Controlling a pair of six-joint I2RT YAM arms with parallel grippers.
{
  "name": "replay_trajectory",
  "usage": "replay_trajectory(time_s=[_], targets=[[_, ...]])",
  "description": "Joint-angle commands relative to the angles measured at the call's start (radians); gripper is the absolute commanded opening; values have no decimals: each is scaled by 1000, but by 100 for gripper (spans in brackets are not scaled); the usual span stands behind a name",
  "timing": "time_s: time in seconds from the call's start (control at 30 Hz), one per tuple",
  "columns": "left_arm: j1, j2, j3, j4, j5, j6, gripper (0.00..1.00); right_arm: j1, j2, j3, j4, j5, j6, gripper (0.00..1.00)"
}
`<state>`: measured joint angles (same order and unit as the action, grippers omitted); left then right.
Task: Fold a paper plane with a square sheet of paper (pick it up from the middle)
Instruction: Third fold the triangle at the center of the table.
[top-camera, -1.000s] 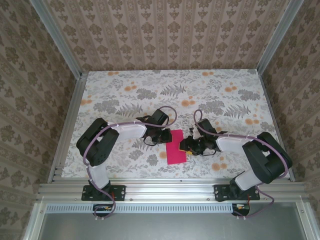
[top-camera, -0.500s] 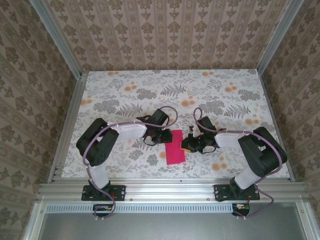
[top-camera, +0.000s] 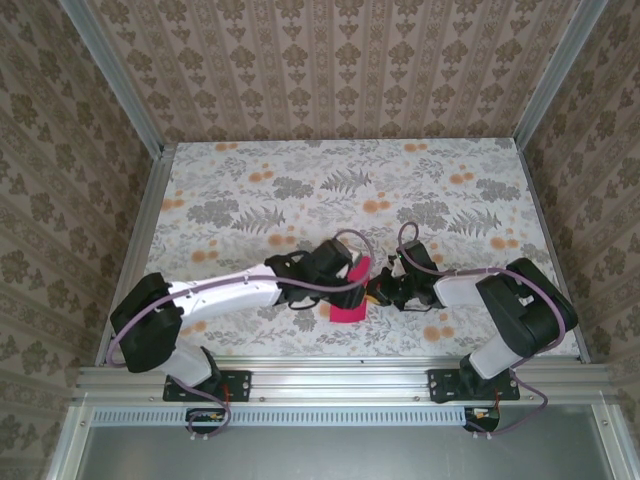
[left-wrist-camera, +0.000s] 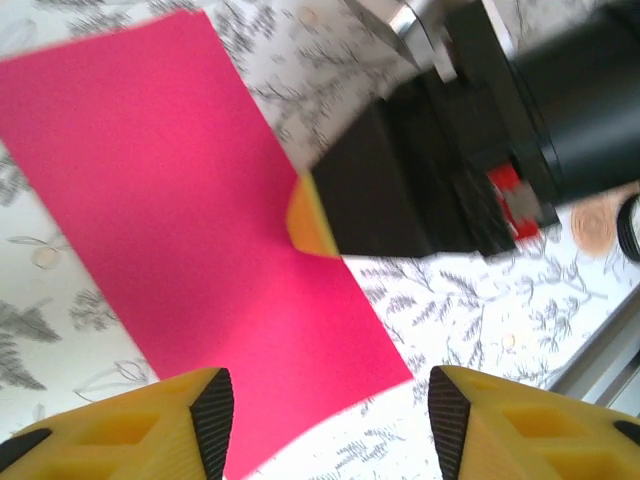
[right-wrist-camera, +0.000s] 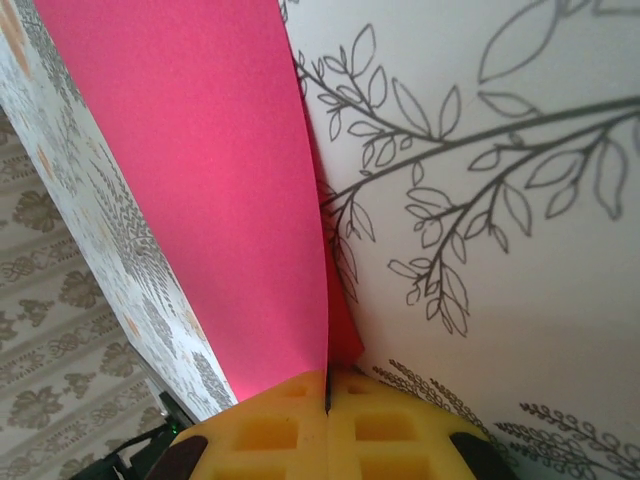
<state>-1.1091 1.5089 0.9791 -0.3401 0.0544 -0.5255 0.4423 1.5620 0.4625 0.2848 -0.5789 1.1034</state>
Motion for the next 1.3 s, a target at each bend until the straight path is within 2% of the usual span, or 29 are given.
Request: replay_trajectory(time_s=[0.0, 0.13, 0.23, 0.77, 0.87, 1.03, 1.27], targets=[[-69, -8, -22, -68, -115, 84, 62, 7, -14, -10, 55, 34, 67, 3], [-156, 66, 26, -110, -186, 132, 66, 11, -12, -14, 49, 39, 67, 4], [-185, 134, 62, -127, -208, 142, 67, 10, -11, -17, 47, 37, 66, 4], [-204, 247, 124, -88, -302, 191, 66, 11, -2, -22, 53, 30, 64, 4], [-204, 243, 124, -89, -319, 192, 62, 10, -2, -22, 53, 29, 62, 5], [-203, 233, 120, -96, -334, 192, 45, 11, 4, -22, 54, 28, 62, 5], [-204, 217, 116, -106, -343, 190, 26, 10, 4, -24, 56, 30, 60, 7]])
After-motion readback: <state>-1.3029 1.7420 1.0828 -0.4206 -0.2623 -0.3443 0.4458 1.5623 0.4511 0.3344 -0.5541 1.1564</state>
